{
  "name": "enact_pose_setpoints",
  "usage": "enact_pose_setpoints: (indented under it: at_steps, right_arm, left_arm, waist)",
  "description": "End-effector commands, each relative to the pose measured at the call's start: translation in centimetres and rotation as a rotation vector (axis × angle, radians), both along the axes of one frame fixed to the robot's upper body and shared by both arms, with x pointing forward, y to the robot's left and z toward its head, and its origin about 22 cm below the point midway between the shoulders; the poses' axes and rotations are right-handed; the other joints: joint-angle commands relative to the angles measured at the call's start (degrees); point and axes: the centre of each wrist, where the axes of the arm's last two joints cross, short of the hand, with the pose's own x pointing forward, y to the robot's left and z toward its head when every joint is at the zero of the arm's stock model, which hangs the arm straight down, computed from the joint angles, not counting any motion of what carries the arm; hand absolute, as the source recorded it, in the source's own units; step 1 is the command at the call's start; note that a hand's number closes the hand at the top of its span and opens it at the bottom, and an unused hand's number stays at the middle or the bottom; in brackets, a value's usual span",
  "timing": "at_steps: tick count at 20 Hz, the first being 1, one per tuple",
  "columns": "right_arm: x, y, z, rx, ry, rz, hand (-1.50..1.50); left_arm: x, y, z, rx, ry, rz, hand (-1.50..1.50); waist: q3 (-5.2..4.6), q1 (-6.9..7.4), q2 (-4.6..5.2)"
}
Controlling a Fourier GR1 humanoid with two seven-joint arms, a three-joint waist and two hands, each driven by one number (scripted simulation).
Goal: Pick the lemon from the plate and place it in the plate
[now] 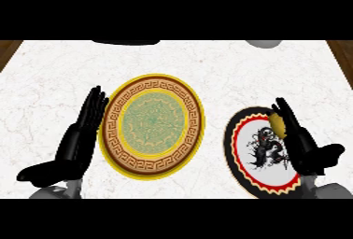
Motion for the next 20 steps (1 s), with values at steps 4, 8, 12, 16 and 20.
enact_pose_setpoints:
  at_steps: [4,8,12,16,20]
  right_arm:
    - [3.7,0.5,6.9,0.411,-0.098,0.164,-1.5]
    - [6.3,-5.8,11.7,0.217,-0.253,-0.138,-1.5]
    - [4.8,-4.3,9.9,0.388,-0.352,-0.292,-1.5]
    - [-0.7,-5.4,9.4,0.393,-0.403,-0.29,-1.5]
    - [-2.3,-9.1,12.7,0.296,-0.324,-0.101,-1.5]
  left_arm:
    - [-0.7,7.7,-1.6,0.295,0.1,0.192,0.0]
    - [-2.4,9.6,-3.9,0.413,0.211,0.225,0.0]
    - [-3.1,12.4,-3.9,0.439,0.227,0.252,0.0]
    - [-3.4,13.7,-2.9,0.421,0.234,0.253,0.0]
    - [-4.2,11.1,-3.7,0.441,0.209,0.258,0.0]
  waist:
    - [1.19,-1.18,-1.12]
    - [1.05,-1.51,-0.8]
    - [1.04,-2.44,-1.18]
    - [1.05,-2.91,-1.29]
    - [1.07,-2.64,-1.25]
